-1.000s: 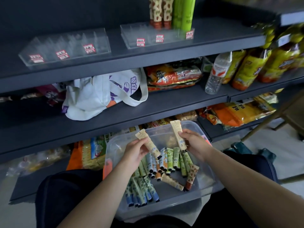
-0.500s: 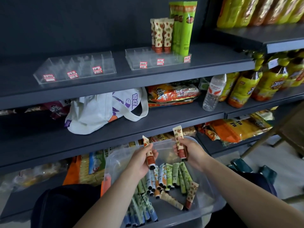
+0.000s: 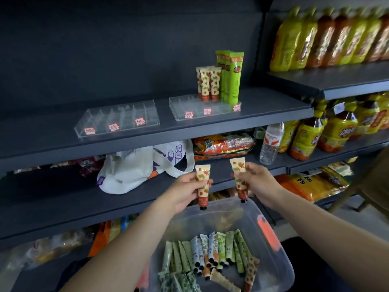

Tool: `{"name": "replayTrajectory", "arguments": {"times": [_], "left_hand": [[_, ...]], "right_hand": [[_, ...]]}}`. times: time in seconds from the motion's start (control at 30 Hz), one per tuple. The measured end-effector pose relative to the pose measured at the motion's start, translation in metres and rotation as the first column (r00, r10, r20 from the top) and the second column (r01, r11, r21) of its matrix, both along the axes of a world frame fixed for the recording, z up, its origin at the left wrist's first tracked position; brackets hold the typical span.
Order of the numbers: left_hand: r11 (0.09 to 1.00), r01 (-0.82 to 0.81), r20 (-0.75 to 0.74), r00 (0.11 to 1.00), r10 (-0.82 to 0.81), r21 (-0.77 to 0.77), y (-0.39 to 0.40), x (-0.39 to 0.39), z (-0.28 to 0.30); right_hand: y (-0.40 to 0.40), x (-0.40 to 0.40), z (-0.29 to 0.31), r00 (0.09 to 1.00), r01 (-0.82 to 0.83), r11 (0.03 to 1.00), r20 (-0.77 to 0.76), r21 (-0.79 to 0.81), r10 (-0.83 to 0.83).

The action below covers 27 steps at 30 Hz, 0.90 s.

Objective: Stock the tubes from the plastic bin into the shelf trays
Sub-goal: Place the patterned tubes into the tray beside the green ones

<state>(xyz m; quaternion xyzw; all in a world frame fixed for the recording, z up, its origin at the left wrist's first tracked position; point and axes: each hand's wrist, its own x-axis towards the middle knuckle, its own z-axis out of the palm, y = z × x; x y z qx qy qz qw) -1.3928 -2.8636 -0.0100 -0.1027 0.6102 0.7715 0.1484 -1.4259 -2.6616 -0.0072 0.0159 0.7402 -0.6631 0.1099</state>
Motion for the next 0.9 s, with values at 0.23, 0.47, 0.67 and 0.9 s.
{"name": "replayTrajectory", "arguments": {"times": [0.23,0.47,0.67,0.9], "left_hand": [[0.978,0.035,-0.265,0.960,-0.091,-0.206,-0.006,-0.020,0.108],[0.835,-0.187,-0.468,0.878,-0.094,-0.518,-0.022,-0.060,0.209],[0.770,-0.303,-0.543,0.837,-0.067,-0.561,-0.026,-0.102,0.257],[0.611,-0.417,-0.567,0.821,-0.066,-0.673,-0.021,-0.153,0.247]], "right_hand": [[-0.012,-0.021,0.121,0.967,-0.089,0.988,-0.226,0.130,0.116],[-0.021,-0.049,0.245,0.868,-0.020,0.903,-0.441,0.428,0.228],[-0.037,-0.084,0.299,0.747,0.145,0.594,-0.482,0.791,0.459],[-0.059,-0.141,0.299,0.697,0.154,0.349,-0.352,0.924,0.625]]}}
